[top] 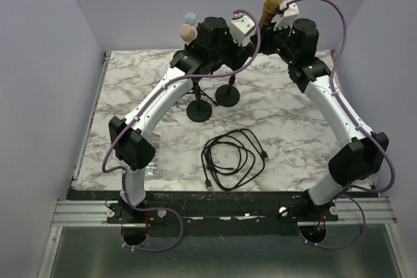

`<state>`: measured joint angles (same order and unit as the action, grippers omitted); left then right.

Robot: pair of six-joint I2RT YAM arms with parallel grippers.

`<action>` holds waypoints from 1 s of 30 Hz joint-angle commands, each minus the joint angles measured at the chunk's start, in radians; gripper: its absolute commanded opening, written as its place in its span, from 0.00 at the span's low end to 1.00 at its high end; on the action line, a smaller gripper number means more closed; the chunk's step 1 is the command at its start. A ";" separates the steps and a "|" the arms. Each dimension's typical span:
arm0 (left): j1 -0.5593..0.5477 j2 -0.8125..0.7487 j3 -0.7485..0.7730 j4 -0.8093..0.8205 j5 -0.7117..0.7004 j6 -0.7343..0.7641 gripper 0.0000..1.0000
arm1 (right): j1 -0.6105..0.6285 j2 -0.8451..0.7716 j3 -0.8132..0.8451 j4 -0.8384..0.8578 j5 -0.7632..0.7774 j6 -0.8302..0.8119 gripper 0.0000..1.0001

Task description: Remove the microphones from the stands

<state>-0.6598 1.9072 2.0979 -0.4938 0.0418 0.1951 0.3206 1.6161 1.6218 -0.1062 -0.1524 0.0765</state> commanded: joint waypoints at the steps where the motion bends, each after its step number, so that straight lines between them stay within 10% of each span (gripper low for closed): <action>1: 0.011 0.051 0.062 -0.017 0.041 0.018 0.96 | 0.000 -0.013 -0.031 -0.065 -0.035 -0.024 0.01; 18: 0.015 0.104 0.091 0.019 0.033 0.012 0.71 | 0.000 -0.027 -0.046 -0.049 -0.053 -0.024 0.01; 23: 0.013 0.119 0.109 0.028 0.025 0.007 0.40 | 0.000 -0.029 -0.047 -0.046 -0.064 -0.021 0.01; 25: 0.011 0.122 0.110 0.034 0.003 0.004 0.02 | 0.000 -0.030 -0.048 -0.046 -0.062 -0.021 0.01; 30: 0.006 0.112 0.078 0.050 -0.015 0.014 0.00 | 0.000 -0.034 -0.045 -0.046 -0.030 -0.021 0.01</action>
<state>-0.6548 2.0171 2.1712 -0.4919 0.0711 0.1932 0.3187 1.6005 1.5864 -0.1165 -0.1757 0.0616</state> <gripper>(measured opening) 0.177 0.429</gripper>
